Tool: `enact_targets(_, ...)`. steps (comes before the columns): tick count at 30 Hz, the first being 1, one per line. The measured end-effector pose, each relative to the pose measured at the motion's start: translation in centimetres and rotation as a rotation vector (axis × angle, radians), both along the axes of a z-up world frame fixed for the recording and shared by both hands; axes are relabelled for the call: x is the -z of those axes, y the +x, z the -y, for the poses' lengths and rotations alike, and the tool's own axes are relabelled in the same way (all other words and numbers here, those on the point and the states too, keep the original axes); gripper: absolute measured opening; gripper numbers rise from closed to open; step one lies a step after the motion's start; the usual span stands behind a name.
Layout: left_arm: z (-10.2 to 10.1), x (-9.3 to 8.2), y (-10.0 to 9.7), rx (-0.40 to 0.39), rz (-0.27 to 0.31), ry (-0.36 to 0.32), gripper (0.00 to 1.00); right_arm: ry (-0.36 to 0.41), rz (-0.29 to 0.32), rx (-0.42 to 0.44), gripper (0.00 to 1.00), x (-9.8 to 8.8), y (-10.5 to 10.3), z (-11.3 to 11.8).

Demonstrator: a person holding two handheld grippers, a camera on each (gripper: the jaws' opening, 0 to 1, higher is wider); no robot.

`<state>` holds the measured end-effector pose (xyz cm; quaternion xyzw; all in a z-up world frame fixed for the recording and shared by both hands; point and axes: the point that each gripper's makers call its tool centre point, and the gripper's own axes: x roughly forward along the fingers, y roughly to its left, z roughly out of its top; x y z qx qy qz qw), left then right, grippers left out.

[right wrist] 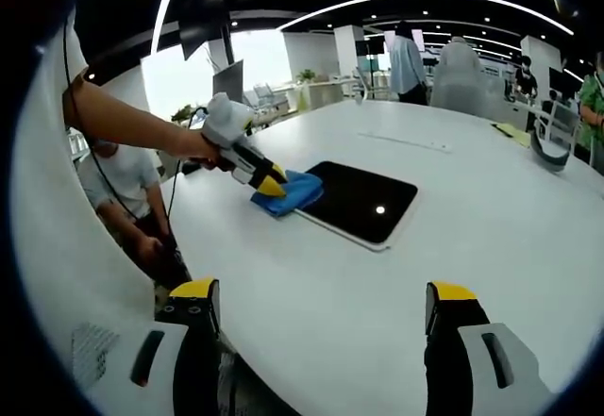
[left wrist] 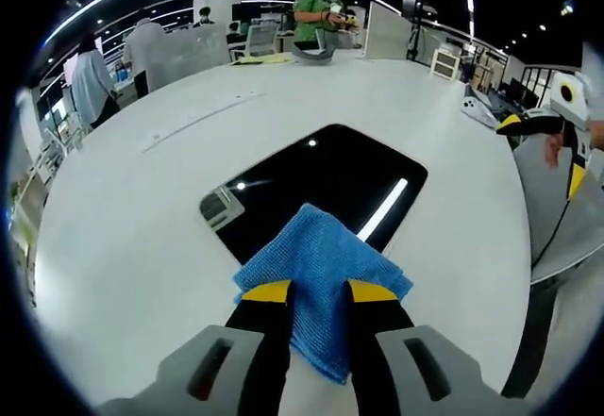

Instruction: Wipe the mirror surface with the cleaning cloth until all visible marks leave the cleaned area.

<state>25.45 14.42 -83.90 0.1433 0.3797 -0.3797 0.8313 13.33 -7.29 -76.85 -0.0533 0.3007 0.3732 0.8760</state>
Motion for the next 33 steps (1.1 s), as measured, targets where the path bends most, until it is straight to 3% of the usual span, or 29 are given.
enact_targets(14, -0.08, 0.01, -0.08, -0.025, -0.03, -0.008, 0.06, 0.003, 0.001, 0.012, 0.9, -0.11, -0.3, 0.09)
enact_targets(33, -0.43, -0.19, -0.21, -0.045, -0.024, 0.008, 0.01, 0.003, 0.01, 0.013, 0.89, -0.5, -0.18, -0.05)
